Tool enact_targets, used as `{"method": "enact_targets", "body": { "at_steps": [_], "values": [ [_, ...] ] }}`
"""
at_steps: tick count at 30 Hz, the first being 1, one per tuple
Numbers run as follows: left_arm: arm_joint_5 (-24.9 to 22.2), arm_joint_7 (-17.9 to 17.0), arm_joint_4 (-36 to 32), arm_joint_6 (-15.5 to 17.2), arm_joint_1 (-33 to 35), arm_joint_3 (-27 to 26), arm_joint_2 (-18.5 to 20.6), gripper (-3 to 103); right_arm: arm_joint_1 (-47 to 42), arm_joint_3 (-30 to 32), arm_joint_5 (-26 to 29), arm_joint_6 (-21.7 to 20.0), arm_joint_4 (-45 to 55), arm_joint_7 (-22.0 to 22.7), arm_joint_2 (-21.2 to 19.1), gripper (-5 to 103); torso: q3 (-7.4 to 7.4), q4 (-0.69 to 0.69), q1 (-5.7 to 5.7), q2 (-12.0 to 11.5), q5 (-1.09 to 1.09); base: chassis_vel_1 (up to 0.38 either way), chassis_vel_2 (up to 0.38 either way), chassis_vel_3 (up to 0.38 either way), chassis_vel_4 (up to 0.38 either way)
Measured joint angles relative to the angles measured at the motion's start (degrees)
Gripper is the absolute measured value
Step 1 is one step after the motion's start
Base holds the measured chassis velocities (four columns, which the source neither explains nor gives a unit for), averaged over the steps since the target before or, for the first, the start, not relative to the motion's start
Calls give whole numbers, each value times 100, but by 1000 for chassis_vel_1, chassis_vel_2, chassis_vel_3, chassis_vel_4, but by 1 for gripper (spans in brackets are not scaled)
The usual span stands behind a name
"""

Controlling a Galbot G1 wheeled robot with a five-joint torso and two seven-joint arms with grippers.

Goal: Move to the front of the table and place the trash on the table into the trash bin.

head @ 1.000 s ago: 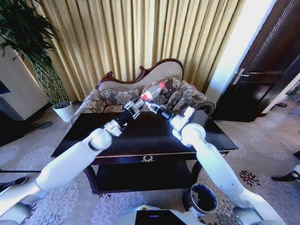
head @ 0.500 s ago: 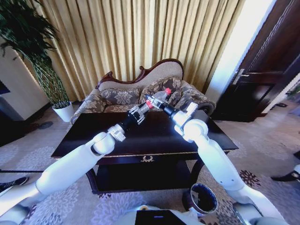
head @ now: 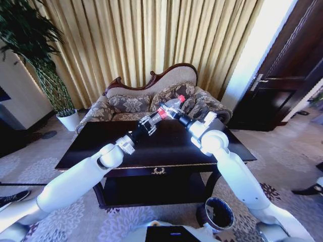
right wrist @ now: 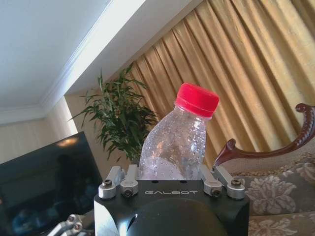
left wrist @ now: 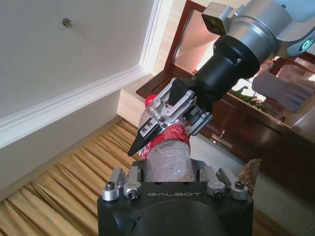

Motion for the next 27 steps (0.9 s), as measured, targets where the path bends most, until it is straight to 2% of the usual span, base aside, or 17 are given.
{"method": "enact_targets", "body": {
  "at_steps": [2,3,4,7,9,11,12,14,16,17,19,21,24,25,26,27],
  "values": [
    [-91,52,-16,-104,-8,4,18,55,-69,133,-78,6,-7,101,-36,37,0,0,0,0,-3,0,0,0,0],
    [-204,115,-26,-180,-16,12,40,61,-99,184,-80,5,-11,112,-48,33,0,-1,0,0,3,0,0,0,0],
    [-204,115,-26,-180,-16,12,40,61,-99,184,-80,5,-11,112,-48,33,0,-1,0,0,3,0,0,0,0],
    [-645,544,-27,-698,-48,22,73,78,-166,415,-97,6,-122,133,-105,26,0,0,0,0,1,0,0,0,0],
    [-679,579,-30,-743,-45,19,74,78,-175,457,-114,6,-150,136,-111,26,0,0,0,0,1,0,0,0,0],
    [-906,663,-121,-830,118,-127,94,89,-241,740,-356,14,-339,148,-172,26,0,-1,0,0,1,0,0,0,0],
    [-906,663,-121,-830,118,-127,94,89,-241,740,-356,14,-339,148,-172,26,0,-1,0,0,1,0,0,0,0],
    [-1147,664,-226,-626,389,-514,138,98,-372,1035,-696,27,-430,153,-319,26,0,1,0,-1,1,0,0,0,0],
    [-1427,593,-273,-348,625,-955,183,100,-538,1270,-1014,30,-432,216,-496,26,0,1,0,0,1,0,0,0,0],
    [-1427,593,-273,-348,625,-955,183,100,-538,1270,-1014,30,-432,216,-496,26,0,1,0,0,1,0,0,0,0],
    [-1827,366,-188,-56,903,-1521,238,100,-912,1658,-1551,7,-298,486,-770,26,0,0,0,0,0,0,0,0,0],
    [-1898,310,-153,4,994,-1693,239,100,-1022,1753,-1689,8,-258,528,-820,26,0,-1,0,0,0,0,0,0,0],
    [-2080,30,-129,325,1569,-2644,88,100,-1862,2189,-2517,165,5,668,-942,26,0,0,0,0,0,0,0,0,0],
    [-2080,30,-129,325,1569,-2644,88,100,-1862,2189,-2517,165,5,668,-942,26,0,0,0,0,0,0,0,0,0],
    [-2112,-66,-191,462,1763,-2927,4,100,-2067,2264,-2701,209,49,681,-934,26,0,-2,0,0,0,0,0,0,0],
    [-2176,-228,-337,742,2109,-3456,-156,100,-2409,2401,-2997,270,155,697,-896,26,-1,-2,0,0,0,0,0,0,0]
  ]
}}
